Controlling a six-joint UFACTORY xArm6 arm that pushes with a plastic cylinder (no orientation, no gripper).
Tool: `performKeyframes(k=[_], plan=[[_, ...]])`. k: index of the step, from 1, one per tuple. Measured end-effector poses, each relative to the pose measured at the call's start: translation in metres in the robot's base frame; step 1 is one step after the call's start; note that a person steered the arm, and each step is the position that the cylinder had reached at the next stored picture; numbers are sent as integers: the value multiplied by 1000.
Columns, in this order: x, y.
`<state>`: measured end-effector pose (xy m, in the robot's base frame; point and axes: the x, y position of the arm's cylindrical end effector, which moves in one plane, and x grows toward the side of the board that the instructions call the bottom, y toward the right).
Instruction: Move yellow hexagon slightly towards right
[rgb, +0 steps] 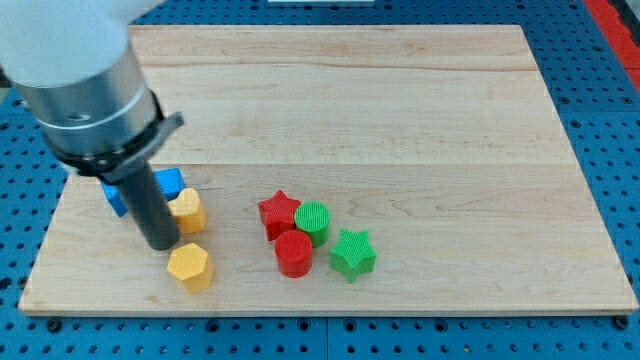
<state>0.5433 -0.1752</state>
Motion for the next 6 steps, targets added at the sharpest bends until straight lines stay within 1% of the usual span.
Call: performKeyframes(k=[2,3,4,6], plan=[[5,-33],[30,-29],[65,-14],[67,67]])
